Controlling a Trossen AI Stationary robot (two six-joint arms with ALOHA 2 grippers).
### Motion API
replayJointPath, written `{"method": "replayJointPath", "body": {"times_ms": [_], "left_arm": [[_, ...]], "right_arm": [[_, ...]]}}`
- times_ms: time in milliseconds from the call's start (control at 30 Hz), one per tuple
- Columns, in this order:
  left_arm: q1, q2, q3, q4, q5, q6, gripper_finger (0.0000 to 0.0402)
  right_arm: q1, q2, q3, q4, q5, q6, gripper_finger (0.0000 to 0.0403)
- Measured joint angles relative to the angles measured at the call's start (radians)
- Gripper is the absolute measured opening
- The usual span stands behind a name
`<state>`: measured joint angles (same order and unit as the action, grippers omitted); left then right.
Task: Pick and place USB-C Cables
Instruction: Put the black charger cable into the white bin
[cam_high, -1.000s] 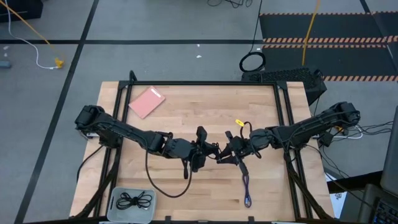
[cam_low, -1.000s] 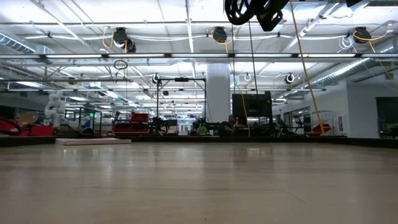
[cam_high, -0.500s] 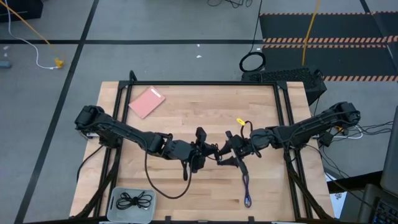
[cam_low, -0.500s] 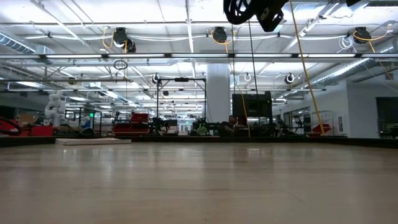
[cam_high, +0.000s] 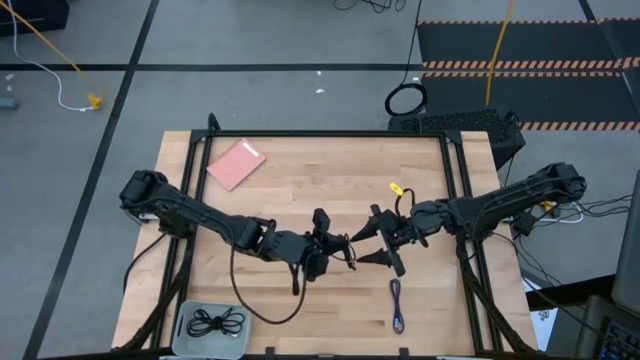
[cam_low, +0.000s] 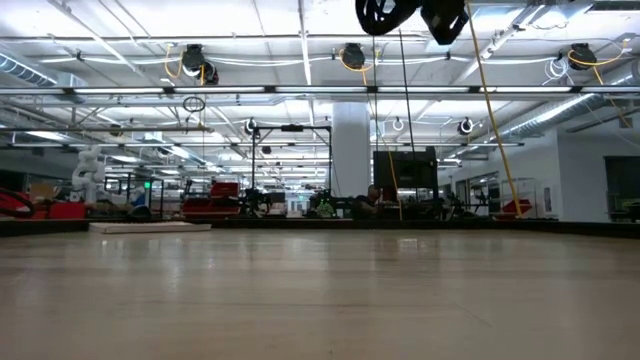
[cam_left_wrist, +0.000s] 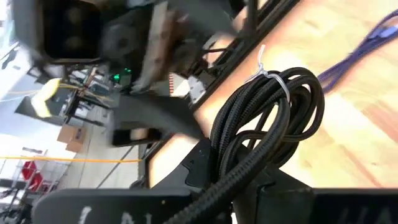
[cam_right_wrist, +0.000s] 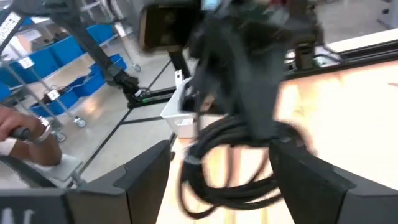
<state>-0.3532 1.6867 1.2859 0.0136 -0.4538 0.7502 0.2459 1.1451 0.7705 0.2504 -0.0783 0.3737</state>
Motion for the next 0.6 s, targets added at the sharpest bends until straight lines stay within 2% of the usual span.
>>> {"method": "replayJointPath", "body": {"times_ms": [233,600], "left_arm": [[-0.028,-0.07,-0.002,-0.058,-0.027,-0.011,0.0041],[-0.129,-0.222,-0.001,-0.349,-0.231,-0.174,0.0041]], "right_arm": [[0.007,-0.067,0.001,-0.09,0.038,-0.014,0.0267],[0.137,-0.091,0.001,-0.129,0.141,-0.035,0.0267]]}}
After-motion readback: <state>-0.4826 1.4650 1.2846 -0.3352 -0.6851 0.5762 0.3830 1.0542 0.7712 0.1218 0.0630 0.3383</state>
